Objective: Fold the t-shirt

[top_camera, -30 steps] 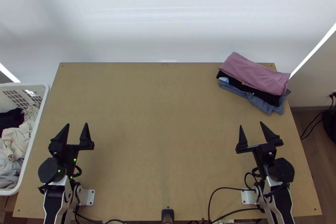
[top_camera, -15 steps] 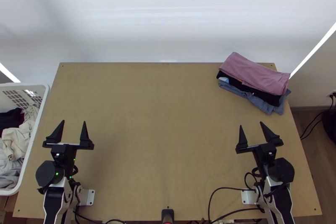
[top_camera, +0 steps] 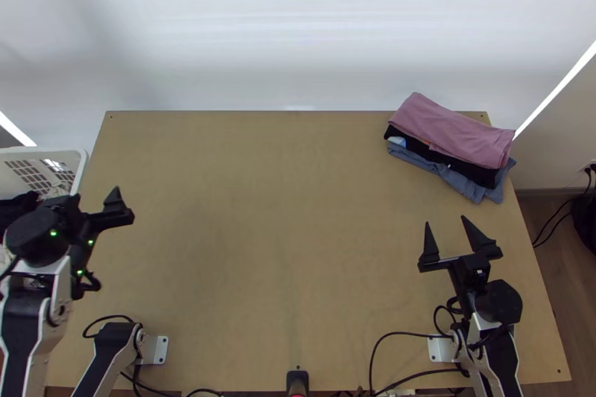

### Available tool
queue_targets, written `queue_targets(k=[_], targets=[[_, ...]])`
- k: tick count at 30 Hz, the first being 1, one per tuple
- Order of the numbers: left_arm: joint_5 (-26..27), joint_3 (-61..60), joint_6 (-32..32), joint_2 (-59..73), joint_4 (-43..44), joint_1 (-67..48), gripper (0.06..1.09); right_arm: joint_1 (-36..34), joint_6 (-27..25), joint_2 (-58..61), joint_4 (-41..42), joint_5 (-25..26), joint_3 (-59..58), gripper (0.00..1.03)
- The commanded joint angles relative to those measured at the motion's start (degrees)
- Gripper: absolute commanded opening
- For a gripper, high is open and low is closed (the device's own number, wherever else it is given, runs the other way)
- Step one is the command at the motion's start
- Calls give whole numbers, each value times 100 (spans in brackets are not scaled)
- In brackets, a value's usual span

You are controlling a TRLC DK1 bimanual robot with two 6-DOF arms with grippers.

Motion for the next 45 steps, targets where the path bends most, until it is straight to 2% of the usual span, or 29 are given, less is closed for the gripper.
queue_targets(k=[1, 6, 8, 11, 12, 20, 25, 30, 35, 40, 45], targets=[[-58, 526, -198, 94, -452, 233, 104, -23, 41, 23, -124, 63, -16, 98], [83, 684, 206, 411, -558, 1516, 104, -23, 41, 23, -124, 63, -16, 98], [311, 684, 417, 762, -496, 2342, 104, -23, 41, 23, -124, 63, -16, 98], [1085, 772, 505, 1668, -443, 3713, 104, -23, 41, 23, -124, 63, -16, 98], [1199, 878, 505, 2063, -470, 4039, 104, -23, 41, 23, -124, 63, -16, 98], [1208, 2258, 514, 5253, -672, 5339, 104, -23, 41, 23, -124, 63, -16, 98], [1480, 3233, 927, 6950, -637, 5823, 104, -23, 41, 23, -124, 63, -16, 98], [1507, 4393, 1182, 8444, -602, 6148, 104, -23, 41, 23, -124, 63, -16, 98], [1577, 5281, 1393, 9455, -373, 6341, 104, -23, 41, 23, -124, 63, -16, 98], [1331, 6230, 1569, 10501, -461, 6517, 104, -23, 41, 23, -124, 63, -16, 98], [1032, 6494, 1815, 11028, -496, 6614, 104, -23, 41, 23, -124, 63, -16, 98]])
